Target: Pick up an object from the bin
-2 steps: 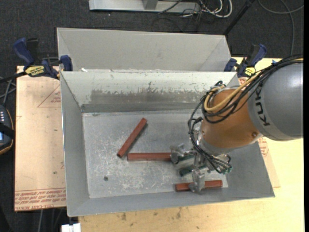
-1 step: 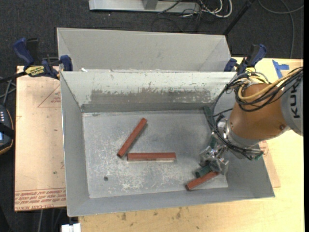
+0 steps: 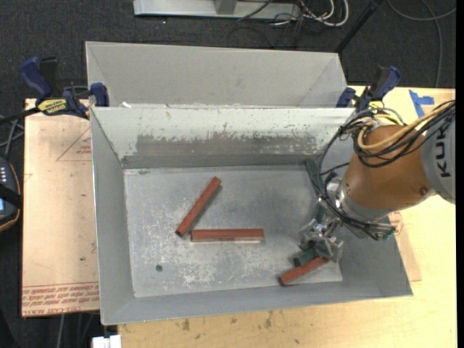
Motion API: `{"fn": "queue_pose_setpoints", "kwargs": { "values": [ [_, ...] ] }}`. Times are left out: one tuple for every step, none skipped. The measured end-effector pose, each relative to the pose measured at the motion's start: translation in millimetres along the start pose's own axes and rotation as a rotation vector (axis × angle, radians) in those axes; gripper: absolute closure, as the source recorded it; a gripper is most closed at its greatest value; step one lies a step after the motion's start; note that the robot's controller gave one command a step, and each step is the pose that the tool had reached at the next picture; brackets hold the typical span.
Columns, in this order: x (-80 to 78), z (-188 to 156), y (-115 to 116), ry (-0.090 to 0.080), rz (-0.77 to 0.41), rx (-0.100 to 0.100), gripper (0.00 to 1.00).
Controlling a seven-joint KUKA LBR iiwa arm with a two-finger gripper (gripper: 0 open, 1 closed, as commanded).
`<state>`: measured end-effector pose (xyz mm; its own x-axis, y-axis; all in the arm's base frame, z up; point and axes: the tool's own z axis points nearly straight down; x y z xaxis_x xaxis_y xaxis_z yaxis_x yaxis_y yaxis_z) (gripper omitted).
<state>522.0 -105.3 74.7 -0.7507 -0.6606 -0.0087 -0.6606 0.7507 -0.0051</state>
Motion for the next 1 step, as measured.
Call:
{"fn": "queue_pose_setpoints", "kwargs": {
  "values": [
    [-29.9,-127.5,-6.4,0.005,-0.08,-0.005,1.0]
  ]
}}
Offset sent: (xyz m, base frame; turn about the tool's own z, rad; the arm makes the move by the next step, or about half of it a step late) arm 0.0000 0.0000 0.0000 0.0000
